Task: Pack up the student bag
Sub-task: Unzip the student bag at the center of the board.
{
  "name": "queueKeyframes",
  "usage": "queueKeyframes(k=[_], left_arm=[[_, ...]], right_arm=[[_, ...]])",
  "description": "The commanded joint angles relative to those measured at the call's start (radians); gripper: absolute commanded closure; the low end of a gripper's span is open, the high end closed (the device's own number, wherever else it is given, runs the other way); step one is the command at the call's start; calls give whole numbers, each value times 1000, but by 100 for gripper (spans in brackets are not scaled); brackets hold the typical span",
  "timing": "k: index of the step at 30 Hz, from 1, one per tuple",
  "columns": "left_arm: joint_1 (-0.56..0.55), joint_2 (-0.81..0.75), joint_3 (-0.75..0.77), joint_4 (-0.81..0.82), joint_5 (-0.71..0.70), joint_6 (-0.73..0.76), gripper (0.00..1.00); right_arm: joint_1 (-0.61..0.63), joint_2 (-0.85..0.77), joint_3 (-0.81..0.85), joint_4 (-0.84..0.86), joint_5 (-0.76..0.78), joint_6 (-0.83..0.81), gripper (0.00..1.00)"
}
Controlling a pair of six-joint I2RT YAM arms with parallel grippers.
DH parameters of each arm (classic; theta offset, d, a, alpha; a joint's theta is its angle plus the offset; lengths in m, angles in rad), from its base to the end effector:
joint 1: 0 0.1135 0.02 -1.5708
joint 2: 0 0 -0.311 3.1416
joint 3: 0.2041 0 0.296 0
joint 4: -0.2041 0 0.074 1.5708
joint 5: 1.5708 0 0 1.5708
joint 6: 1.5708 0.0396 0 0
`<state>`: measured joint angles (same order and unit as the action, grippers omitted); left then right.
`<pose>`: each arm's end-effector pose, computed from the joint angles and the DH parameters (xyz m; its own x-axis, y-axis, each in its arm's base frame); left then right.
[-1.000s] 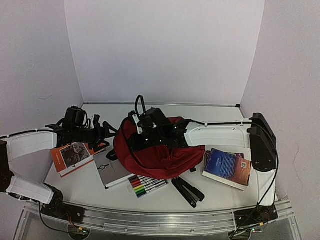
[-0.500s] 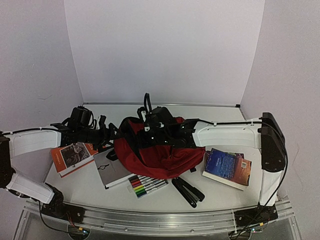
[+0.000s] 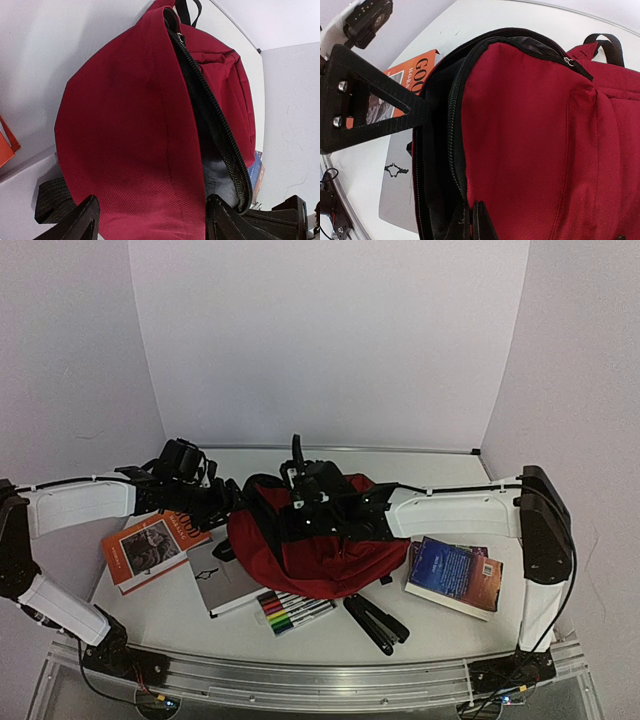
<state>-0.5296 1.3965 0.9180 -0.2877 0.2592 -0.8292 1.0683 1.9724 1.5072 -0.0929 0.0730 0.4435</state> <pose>0.2813 -0.1764 0.2617 -0.8818 -0.3097 -0.3557 -0.0038 0.7587 -0.6514 0.2548 0.4577 0.2632 -0.5926 -0.1898 -0.7828 -0.6531 0.6820 0.3291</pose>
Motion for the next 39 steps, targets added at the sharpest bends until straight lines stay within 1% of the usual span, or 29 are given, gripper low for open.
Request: queueKeyframes(k=[1,2,4,7,8,11,16,19,22,26,27,31,36,39], left_arm=[[-12,43,84,-81,-126,32,39],[-12,51,86,-85,-130,34,44],[-13,56,82,-83,-144,30,58],[-13,24,47,-48,-172,16,83],[-13,13,40,-41,-183,14,89],[-13,2,46,-42,-190,24,99],[-5,34,77,-45,-187,56,100],[28,58,109,-31,-166,80,100],[78,93,148,20,-72,115,100],[129,182,251,38,57,186,100],[141,206,276,37,90,208,100],[173,301,371,16,152,259,100],[183,400,413,5,166,300,100],[189,456,429,-2,162,307,100]], right_arm=[[-2,-71,-15,16,39,-2,100],[-2,-77,-18,16,54,-3,100],[-4,-97,-23,5,107,7,100],[-33,-157,-53,-9,171,43,100],[-49,-179,-69,-10,183,55,100],[-94,-234,-132,-12,215,79,100],[-214,-299,-232,-22,202,107,100],[-293,-320,-295,-20,178,112,100],[-355,-318,-313,-19,164,95,100],[-415,-300,-296,-12,131,71,100],[-434,-295,-288,-10,121,67,100],[-495,-267,-270,10,63,57,100],[-570,-154,-272,41,-16,60,100],[-590,-88,-279,62,-41,66,100]])
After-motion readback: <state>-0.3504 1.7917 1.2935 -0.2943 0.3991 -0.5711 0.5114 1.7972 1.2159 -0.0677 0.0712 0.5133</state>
